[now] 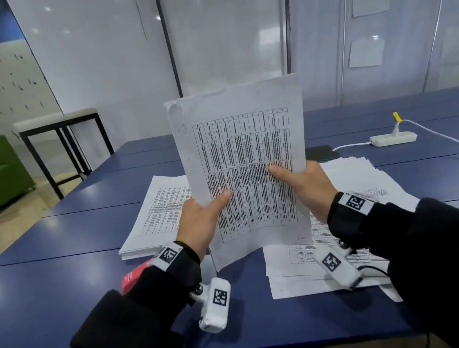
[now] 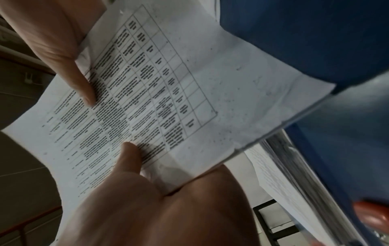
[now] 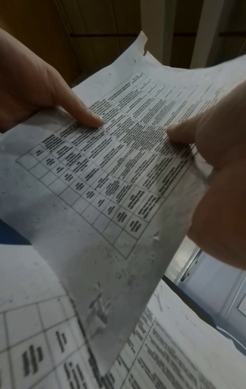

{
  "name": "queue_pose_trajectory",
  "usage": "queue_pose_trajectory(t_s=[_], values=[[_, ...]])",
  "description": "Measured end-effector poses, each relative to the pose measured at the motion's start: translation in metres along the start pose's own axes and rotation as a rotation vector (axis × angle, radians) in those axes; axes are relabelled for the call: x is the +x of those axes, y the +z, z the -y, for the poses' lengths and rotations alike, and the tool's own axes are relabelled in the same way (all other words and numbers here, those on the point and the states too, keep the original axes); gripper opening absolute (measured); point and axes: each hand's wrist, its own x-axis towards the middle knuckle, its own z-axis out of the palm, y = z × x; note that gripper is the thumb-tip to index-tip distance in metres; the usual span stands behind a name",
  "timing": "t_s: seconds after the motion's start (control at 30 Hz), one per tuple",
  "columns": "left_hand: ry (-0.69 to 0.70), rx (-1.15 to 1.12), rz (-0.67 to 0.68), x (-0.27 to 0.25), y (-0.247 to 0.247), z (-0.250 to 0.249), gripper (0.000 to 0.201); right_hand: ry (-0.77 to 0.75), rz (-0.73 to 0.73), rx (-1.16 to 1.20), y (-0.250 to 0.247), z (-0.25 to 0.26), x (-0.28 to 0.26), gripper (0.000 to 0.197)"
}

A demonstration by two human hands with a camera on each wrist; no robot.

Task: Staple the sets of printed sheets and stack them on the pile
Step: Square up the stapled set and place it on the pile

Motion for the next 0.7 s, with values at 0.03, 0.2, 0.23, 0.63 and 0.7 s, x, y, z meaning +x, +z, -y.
queue_pose_trajectory(t_s=[0.03, 0.2, 0.23, 0.63, 0.7], values=[[0.004, 0.004, 0.008, 0.001, -0.002, 0.0, 0.022, -0.005, 0.007, 0.004, 0.0, 0.002, 0.0, 0.016], [0.043, 0.026, 0.017, -0.007, -0.003, -0.003, 0.017, 0.01, -0.007, 0.04, 0.001, 0.002, -0.002, 0.015], [0.049, 0.036, 0.035, -0.011, -0.002, -0.002, 0.014, 0.017, -0.006, 0.029, 0.002, -0.001, -0.004, 0.017], [0.021, 0.069, 0.079, -0.011, -0.013, 0.002, 0.012, 0.081, 0.1, -0.065, -0.001, -0.015, -0.003, 0.106], [-0.01, 0.037, 0.105, -0.012, -0.016, -0.001, 0.017, 0.109, 0.107, -0.045, -0.002, -0.016, -0.002, 0.109]])
